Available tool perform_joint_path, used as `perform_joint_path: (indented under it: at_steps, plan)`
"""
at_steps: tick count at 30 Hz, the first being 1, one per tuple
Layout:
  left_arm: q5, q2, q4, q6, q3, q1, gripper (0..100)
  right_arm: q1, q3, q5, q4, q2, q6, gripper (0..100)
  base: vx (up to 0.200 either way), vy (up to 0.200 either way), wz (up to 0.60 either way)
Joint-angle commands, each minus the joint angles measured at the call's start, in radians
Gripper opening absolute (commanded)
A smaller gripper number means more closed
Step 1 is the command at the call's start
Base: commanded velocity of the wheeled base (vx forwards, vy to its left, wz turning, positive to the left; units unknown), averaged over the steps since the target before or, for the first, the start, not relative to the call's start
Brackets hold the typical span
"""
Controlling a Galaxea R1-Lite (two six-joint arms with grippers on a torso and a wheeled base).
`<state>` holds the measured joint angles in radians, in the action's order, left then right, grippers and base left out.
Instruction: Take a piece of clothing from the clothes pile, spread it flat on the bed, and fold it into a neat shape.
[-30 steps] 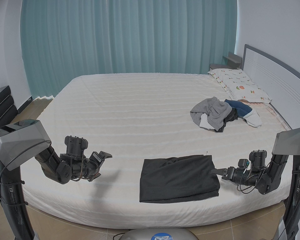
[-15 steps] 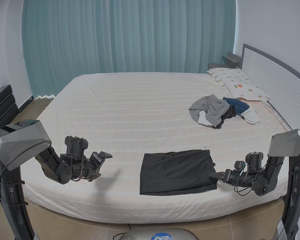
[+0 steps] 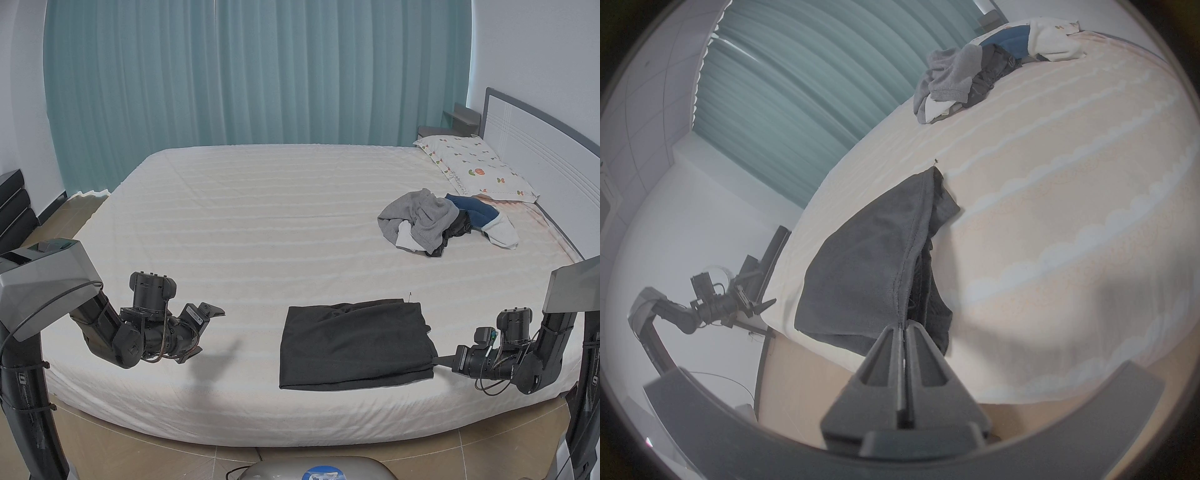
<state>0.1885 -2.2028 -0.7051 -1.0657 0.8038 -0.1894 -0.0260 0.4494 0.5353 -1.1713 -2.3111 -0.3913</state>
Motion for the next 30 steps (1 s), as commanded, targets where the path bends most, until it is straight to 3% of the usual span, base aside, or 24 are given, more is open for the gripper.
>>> perform_joint_path:
  at_steps: [1, 12, 13, 20, 30]
  plan:
    - [0.000, 0.000, -0.001, 0.000, 0.000, 0.001, 100, 0.024, -0.001, 0.000, 0.032, 0.005, 0.051, 0, 0.000, 0.000, 0.00]
    - [0.000, 0.000, -0.001, 0.000, 0.000, 0.001, 100, 0.038, 0.008, -0.006, 0.035, -0.037, 0.104, 0, 0.000, 0.000, 0.00]
    - [0.000, -0.002, -0.001, 0.000, 0.000, 0.001, 100, 0.038, 0.009, -0.011, 0.033, -0.041, 0.109, 100, 0.000, 0.000, 0.00]
    - [0.000, -0.002, -0.001, 0.000, 0.000, 0.001, 100, 0.043, 0.065, -0.037, -0.007, -0.045, 0.092, 100, 0.000, 0.000, 0.00]
    - [-0.014, -0.006, -0.002, 0.001, 0.003, 0.001, 100, 0.024, 0.186, -0.049, -0.031, -0.077, -0.161, 100, 0.020, 0.000, 0.00]
